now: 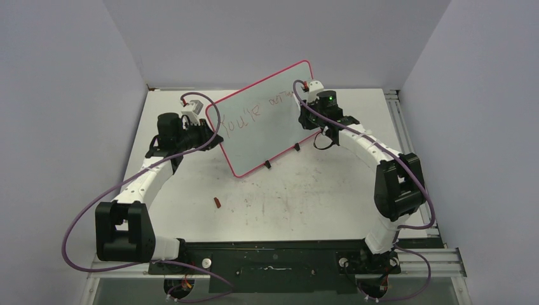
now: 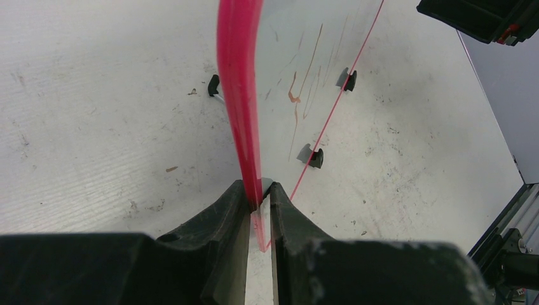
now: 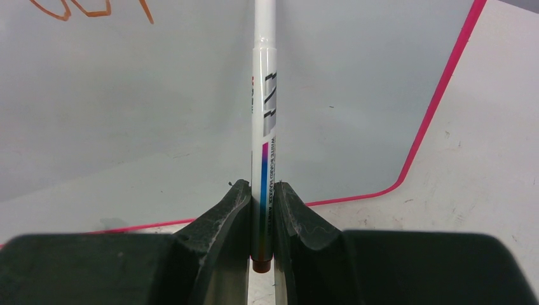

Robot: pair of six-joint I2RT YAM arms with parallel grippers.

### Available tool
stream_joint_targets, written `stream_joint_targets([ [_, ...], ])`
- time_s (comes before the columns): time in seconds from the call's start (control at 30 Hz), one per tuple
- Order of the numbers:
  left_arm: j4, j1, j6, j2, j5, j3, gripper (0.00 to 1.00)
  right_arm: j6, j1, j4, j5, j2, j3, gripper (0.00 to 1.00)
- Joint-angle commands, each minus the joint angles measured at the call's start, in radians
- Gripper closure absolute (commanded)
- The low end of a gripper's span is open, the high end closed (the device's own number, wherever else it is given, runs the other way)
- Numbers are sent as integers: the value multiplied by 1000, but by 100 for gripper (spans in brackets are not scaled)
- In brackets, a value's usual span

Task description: Write a sentence on the whiteboard

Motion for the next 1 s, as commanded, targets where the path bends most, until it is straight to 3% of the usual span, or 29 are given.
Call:
stream_joint_targets([
  [0.0, -33, -4, 19, -24, -27, 36, 100, -1, 2, 14, 41, 10, 54, 95],
  [0.97, -36, -12, 19, -26, -27, 38, 100, -6, 22, -13, 42, 5, 4, 95],
])
